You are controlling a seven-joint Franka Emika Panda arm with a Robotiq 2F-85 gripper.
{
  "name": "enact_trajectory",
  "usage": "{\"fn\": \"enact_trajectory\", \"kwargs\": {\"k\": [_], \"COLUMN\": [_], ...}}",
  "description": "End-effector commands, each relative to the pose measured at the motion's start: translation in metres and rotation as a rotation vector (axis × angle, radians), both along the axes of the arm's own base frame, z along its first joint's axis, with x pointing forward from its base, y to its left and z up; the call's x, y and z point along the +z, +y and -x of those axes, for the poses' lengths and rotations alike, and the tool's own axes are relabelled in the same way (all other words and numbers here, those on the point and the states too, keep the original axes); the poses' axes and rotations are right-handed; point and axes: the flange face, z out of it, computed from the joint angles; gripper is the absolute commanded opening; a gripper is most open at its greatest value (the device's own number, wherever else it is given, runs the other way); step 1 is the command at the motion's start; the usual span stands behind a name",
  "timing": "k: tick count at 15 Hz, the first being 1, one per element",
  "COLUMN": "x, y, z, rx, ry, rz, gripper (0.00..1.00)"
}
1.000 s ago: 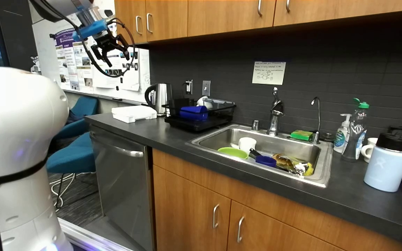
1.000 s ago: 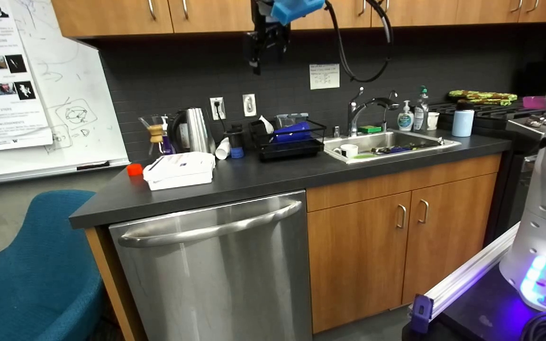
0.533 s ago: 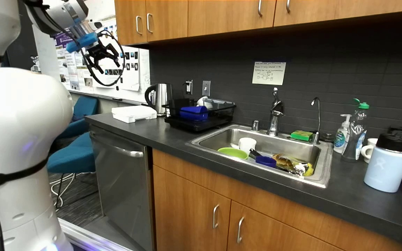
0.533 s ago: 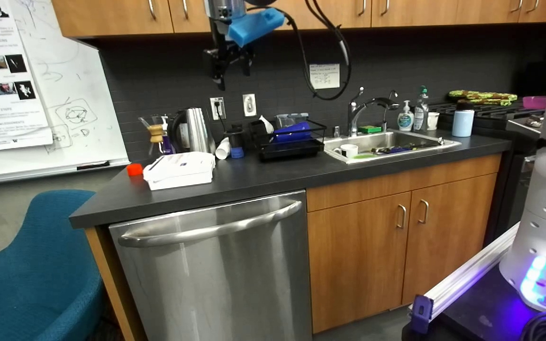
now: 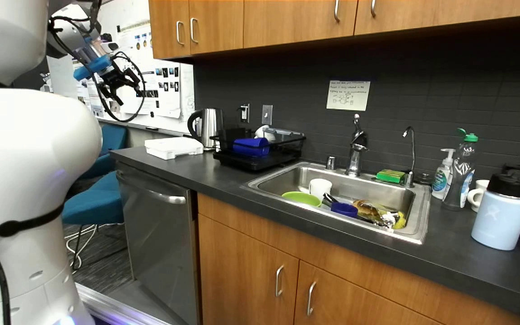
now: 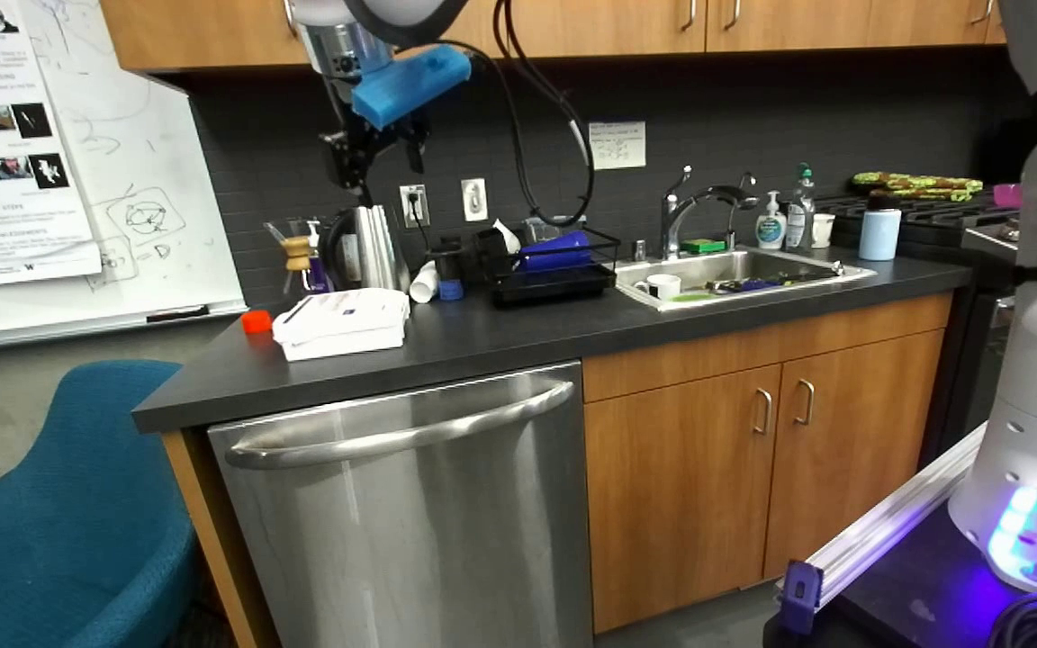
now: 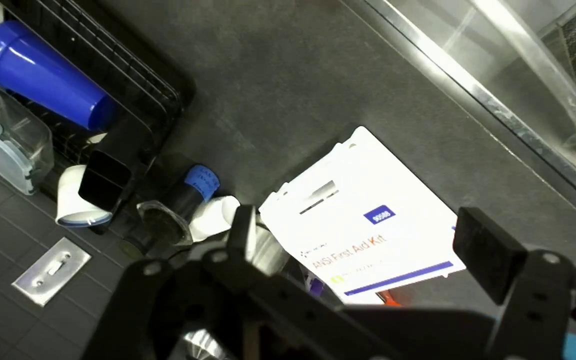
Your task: Remove the lid from the white box.
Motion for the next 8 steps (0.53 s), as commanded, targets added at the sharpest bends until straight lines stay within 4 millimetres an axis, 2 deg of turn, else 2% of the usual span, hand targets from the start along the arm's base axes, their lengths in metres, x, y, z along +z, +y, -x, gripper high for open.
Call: {"fn": "enact_trajectory", "kwargs": {"k": [1,8], "x": [0.013,0.04], "y": [0.011,-0.006], "z": [-0.028,-0.077], "rx": [-0.118,-0.315], "ry": [0.058,0.19], "rz": [-0.054,-0.272], "gripper": [1.0,1.0]}}
